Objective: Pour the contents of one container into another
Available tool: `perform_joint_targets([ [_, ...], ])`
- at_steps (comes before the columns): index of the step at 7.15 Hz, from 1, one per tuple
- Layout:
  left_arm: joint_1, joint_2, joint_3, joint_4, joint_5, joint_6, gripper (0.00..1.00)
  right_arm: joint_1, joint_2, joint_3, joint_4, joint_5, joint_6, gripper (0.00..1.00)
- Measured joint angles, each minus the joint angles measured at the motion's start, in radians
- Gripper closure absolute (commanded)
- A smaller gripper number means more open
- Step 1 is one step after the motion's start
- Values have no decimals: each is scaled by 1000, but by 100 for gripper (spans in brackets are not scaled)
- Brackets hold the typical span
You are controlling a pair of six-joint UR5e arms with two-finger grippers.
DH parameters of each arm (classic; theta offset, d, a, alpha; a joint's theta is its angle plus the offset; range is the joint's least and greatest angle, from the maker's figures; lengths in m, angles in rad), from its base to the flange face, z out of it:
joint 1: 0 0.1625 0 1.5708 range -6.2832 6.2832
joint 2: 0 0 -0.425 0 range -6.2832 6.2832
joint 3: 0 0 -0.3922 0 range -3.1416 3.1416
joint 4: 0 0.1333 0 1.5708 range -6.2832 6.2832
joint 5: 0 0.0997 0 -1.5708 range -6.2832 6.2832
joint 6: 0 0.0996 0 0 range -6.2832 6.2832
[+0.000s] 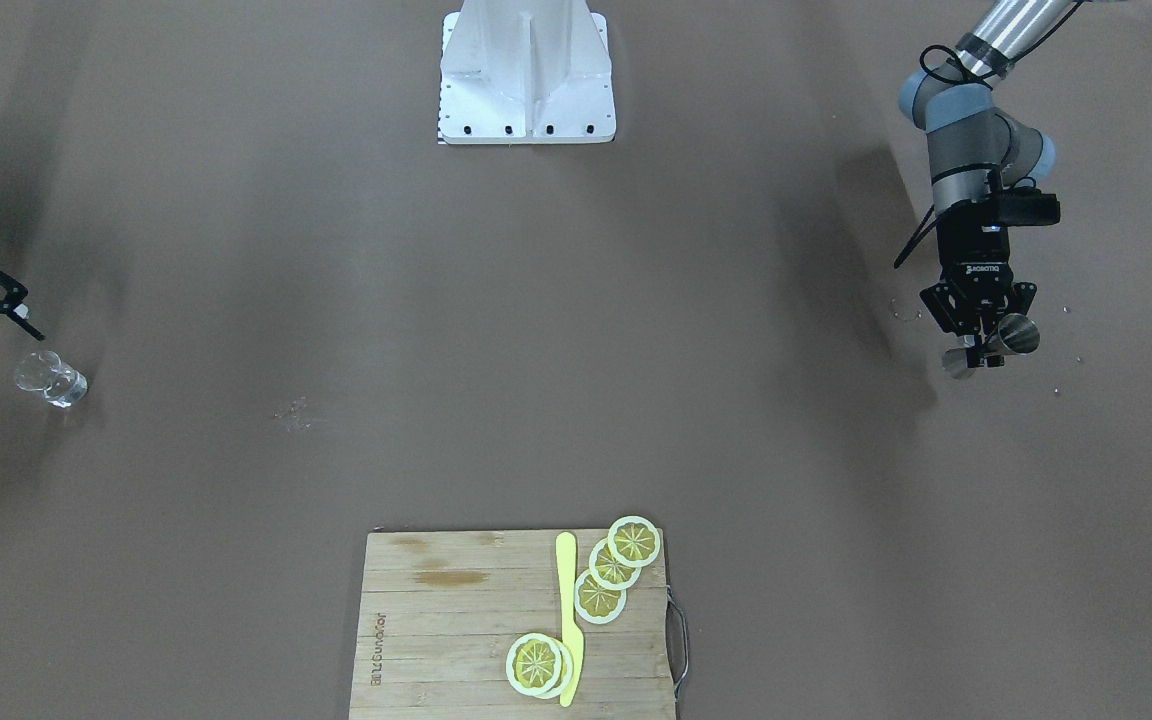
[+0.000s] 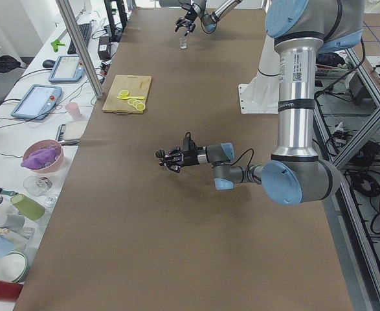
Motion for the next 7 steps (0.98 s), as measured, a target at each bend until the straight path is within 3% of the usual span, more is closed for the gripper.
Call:
perform_joint_targets([
  [5,0,-8,20,0,10,1,100,194,32,9,-113,137,-14,0],
  [7,0,-14,28,1,12,0,100,273,38,68,-256,207,-18,0],
])
